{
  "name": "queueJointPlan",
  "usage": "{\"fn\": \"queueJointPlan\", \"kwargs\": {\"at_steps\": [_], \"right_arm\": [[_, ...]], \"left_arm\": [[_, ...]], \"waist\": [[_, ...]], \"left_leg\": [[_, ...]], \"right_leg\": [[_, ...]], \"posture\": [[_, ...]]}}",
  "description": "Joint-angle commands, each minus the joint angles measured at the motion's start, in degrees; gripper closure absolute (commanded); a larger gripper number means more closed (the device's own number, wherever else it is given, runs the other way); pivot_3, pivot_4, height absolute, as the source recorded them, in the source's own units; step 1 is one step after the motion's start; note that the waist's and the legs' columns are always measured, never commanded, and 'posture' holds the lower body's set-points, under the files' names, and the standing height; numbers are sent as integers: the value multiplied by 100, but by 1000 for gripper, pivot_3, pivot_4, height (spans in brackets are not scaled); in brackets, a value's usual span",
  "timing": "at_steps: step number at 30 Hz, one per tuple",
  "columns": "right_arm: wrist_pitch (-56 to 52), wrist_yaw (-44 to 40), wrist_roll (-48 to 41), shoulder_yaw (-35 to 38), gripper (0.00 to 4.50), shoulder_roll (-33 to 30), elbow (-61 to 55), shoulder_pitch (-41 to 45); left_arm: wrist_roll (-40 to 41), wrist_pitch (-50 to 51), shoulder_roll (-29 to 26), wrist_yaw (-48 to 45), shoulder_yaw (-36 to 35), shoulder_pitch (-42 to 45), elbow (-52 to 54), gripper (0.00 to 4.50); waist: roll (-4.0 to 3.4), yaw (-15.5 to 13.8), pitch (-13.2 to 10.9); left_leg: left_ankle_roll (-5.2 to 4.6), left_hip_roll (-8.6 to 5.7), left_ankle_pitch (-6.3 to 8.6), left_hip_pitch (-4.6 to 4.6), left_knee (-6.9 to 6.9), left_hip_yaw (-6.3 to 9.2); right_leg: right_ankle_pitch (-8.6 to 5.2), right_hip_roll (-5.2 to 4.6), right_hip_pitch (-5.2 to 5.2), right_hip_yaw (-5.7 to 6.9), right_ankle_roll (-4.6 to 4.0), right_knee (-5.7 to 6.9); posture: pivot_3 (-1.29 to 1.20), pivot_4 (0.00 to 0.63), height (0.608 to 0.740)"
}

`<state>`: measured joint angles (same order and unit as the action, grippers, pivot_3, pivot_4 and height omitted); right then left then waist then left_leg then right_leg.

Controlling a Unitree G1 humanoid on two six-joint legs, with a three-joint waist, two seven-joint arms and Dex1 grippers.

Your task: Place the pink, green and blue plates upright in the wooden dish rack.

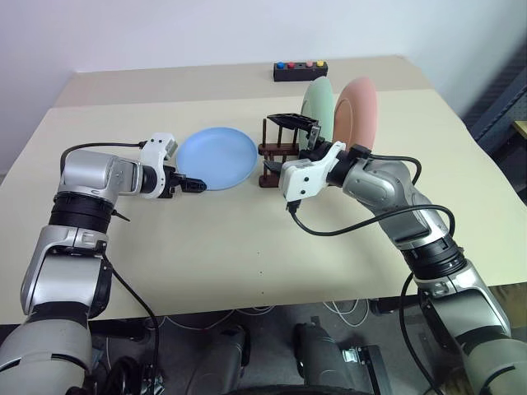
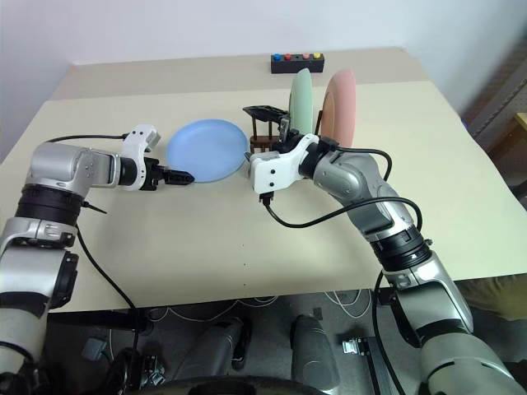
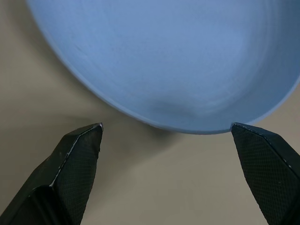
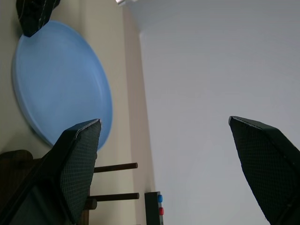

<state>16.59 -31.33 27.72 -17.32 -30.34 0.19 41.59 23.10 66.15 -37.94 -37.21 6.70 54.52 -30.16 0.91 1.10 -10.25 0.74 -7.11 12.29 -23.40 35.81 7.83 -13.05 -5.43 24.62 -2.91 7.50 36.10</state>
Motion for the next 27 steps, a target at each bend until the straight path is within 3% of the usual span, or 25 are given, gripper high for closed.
{"fn": "queueJointPlan", "kwargs": {"at_steps": [1,9,14,17,24,27], "right_arm": [[9,40,-133,183,0,-6,-202,59],[3,22,-210,185,0,-15,-171,67],[-12,17,-232,180,0,-14,-177,60],[-27,20,-242,182,0,-3,-178,58],[-114,33,-228,178,0,15,-259,30],[-142,45,-222,172,0,32,-279,21]], "left_arm": [[78,256,218,459,-775,53,3,37],[271,717,1099,1815,-2454,59,-168,37],[299,663,1435,2391,-3101,141,-385,37],[314,710,1510,2644,-3375,218,-517,887],[387,925,1552,2817,-3591,348,-600,4438],[438,1128,1486,2833,-3634,420,-563,4481]], "waist": [[0,0,0],[0,0,0],[1,-10,1],[2,-12,2],[3,-24,2],[5,-20,5]], "left_leg": [[0,0,0,0,0,0],[1,0,-1,0,4,1],[2,0,-1,1,6,1],[2,0,-1,1,10,1],[3,-1,-1,1,11,0],[3,-2,-1,1,12,1]], "right_leg": [[0,0,0,0,0,0],[0,-1,-1,0,0,1],[1,-2,-3,1,1,2],[1,-2,-5,2,1,3],[1,-2,-5,2,1,3],[1,-4,-7,3,1,3]], "posture": [[0,150,740],[0,150,740],[0,150,740],[0,150,740],[0,150,740],[0,150,740]]}}
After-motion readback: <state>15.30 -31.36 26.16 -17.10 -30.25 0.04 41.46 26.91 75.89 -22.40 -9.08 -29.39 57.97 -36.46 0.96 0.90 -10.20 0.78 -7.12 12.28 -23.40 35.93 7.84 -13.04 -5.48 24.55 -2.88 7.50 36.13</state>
